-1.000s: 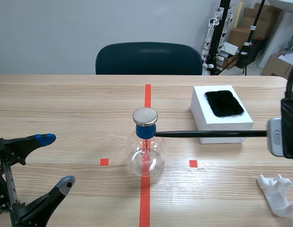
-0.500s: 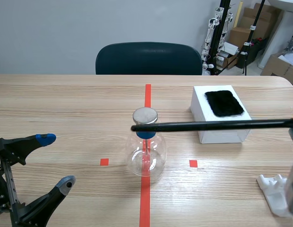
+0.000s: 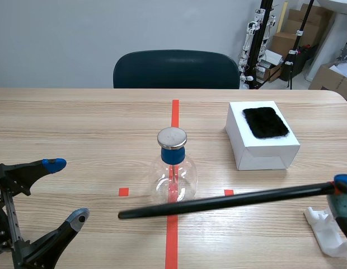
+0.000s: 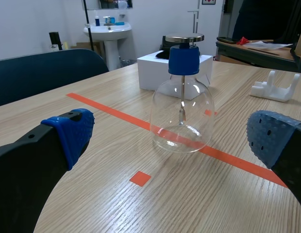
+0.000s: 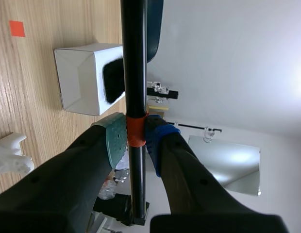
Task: Do the electroscope experiment. pick up the black charging rod
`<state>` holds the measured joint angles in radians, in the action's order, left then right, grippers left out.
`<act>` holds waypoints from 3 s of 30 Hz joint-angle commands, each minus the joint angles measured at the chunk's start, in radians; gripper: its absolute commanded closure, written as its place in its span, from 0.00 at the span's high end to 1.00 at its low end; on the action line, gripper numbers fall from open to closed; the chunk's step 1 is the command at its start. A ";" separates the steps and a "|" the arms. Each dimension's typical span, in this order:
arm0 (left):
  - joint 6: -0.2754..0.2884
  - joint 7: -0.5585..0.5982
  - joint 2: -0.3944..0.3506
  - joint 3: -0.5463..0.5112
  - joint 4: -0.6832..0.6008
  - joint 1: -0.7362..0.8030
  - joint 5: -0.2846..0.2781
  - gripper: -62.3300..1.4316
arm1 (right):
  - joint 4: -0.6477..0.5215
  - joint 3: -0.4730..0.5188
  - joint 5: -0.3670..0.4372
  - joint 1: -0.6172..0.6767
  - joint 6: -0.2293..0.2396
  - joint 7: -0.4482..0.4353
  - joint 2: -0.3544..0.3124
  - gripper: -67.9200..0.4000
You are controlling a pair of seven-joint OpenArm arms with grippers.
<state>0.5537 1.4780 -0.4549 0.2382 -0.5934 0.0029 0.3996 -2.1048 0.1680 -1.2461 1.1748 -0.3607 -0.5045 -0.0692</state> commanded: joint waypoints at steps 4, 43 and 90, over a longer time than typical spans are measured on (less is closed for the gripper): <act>0.002 0.019 -0.008 -0.001 -0.015 -0.003 -0.014 1.00 | 0.075 -0.019 -0.008 -0.009 -0.113 0.000 -0.005 0.01; 0.002 0.019 -0.008 -0.001 -0.015 -0.003 -0.014 1.00 | 0.088 -0.025 0.072 -0.034 -0.126 0.007 -0.005 0.01; 0.002 0.019 -0.008 -0.001 -0.015 -0.003 -0.014 1.00 | 0.088 -0.025 0.064 -0.034 -0.126 0.008 -0.005 0.01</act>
<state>0.5537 1.4780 -0.4549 0.2382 -0.5934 0.0029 0.3996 -1.9888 0.1417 -1.1889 1.1419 -0.4713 -0.4995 -0.0696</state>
